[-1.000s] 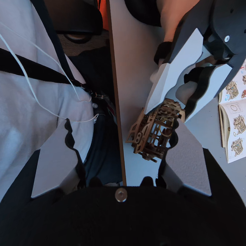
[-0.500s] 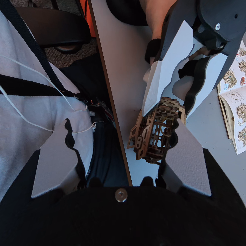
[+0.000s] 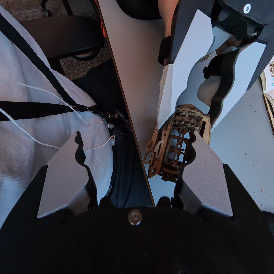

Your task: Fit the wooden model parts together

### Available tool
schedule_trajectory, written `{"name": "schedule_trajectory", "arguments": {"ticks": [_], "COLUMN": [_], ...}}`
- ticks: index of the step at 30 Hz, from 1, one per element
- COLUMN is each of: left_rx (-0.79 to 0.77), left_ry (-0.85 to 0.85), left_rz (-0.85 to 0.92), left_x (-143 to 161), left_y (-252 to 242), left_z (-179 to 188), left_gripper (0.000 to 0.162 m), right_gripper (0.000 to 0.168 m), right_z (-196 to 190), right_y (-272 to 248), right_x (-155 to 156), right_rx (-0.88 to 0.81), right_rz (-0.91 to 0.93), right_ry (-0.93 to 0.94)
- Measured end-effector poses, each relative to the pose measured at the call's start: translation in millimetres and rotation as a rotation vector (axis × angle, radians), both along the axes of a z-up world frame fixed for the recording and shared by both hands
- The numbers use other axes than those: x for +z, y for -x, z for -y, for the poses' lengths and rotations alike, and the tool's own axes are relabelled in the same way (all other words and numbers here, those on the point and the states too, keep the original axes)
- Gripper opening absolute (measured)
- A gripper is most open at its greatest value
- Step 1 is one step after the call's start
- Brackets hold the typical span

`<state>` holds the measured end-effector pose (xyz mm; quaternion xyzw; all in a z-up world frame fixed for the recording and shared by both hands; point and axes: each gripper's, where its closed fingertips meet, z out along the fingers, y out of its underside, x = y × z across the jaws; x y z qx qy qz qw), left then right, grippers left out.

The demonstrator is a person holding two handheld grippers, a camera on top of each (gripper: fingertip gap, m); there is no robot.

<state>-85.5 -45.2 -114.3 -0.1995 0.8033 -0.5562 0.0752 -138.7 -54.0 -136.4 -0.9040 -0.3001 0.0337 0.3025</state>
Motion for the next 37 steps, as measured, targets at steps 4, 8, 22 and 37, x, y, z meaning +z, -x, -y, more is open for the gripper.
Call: {"name": "schedule_trajectory", "arguments": {"ticks": [4,8,22,37], "left_rx": [0.001,-0.001,-0.012,-0.016], "left_ry": [0.001,-0.001,0.01,0.013], "left_rz": [0.0,0.004,-0.019,-0.021], "left_x": [0,0,0,-1], "left_y": [0,0,1,1], "left_z": [0,0,0,0], "left_gripper": [0.054,0.054,0.054,0.054], "right_gripper": [0.136,0.105,0.112,0.109], "right_z": [0,0,4,8], "right_y": [-2,-2,-13,-10], "right_x": [0,3,20,29], "right_rx": [0.021,0.012,0.014,0.039], "right_rz": [0.016,-0.012,-0.156,-0.226], "right_ry": [0.01,0.015,0.072,0.116]}}
